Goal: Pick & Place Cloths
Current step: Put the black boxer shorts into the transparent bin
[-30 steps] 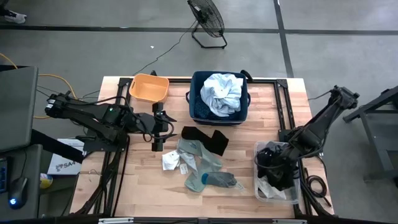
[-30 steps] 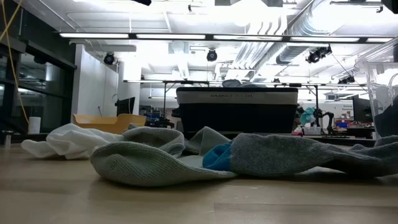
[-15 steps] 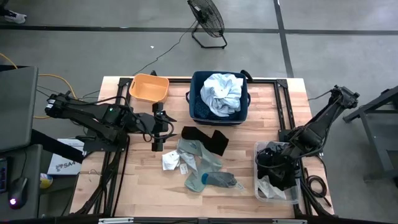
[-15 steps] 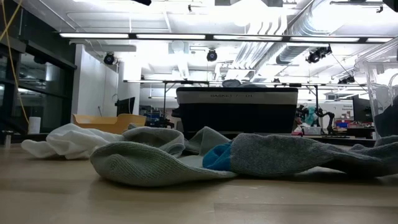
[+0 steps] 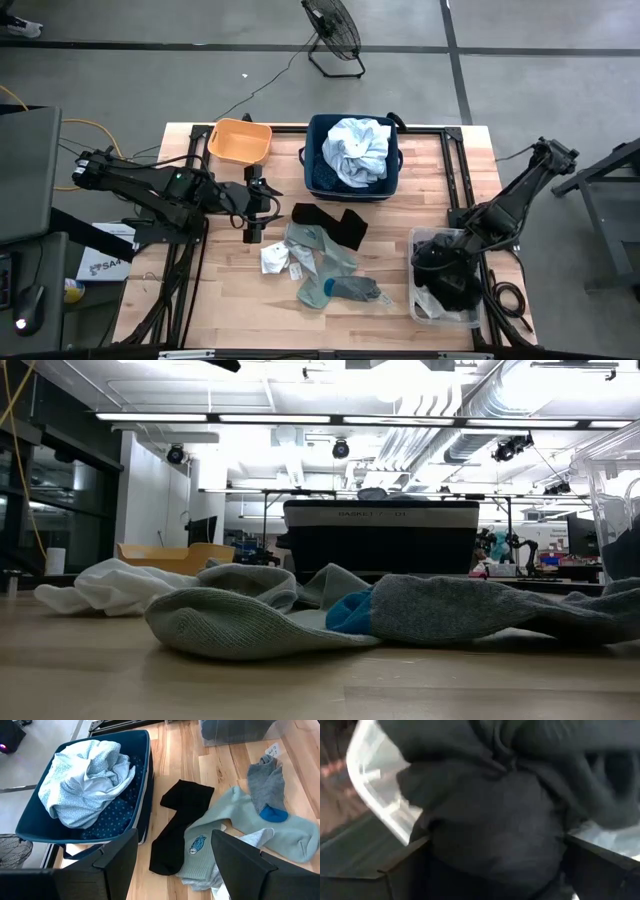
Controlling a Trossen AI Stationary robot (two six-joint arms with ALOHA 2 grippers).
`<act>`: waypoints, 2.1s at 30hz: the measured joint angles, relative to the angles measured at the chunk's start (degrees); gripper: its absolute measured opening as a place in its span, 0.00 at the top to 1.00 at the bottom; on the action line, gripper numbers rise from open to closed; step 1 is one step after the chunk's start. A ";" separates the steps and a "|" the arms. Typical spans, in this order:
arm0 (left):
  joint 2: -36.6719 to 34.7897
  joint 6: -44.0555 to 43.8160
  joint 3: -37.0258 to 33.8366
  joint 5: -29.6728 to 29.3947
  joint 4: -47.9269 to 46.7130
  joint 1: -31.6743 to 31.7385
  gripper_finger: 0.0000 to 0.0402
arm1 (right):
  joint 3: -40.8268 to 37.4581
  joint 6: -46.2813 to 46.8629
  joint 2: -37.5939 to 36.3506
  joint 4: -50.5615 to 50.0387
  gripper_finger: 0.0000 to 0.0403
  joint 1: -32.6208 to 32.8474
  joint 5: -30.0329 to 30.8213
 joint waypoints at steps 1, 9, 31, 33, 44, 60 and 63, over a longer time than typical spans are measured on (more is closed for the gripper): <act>0.00 0.00 0.00 0.00 0.00 0.00 0.38 | 0.00 0.43 -0.27 0.00 0.02 0.01 -1.79; 0.00 -0.24 0.00 0.00 0.01 0.00 0.38 | 0.02 2.41 -4.79 0.00 0.05 0.01 -0.68; 0.00 -0.24 0.00 0.00 -0.21 0.00 0.38 | 0.04 11.81 -15.37 3.69 0.05 0.03 7.66; 0.00 -0.24 0.00 0.00 -0.22 0.00 0.38 | 0.04 13.13 -15.43 6.99 0.05 0.03 7.45; -0.02 -1.30 -0.23 0.07 -0.15 0.00 0.38 | 0.09 11.28 -13.27 16.85 0.05 1.42 13.58; -0.02 -1.51 -3.02 0.17 0.42 0.00 0.38 | 0.07 8.72 4.48 12.41 0.05 10.22 20.52; -0.02 -1.51 -3.02 0.17 0.48 0.00 0.38 | 0.07 8.69 6.55 10.78 0.05 10.48 21.14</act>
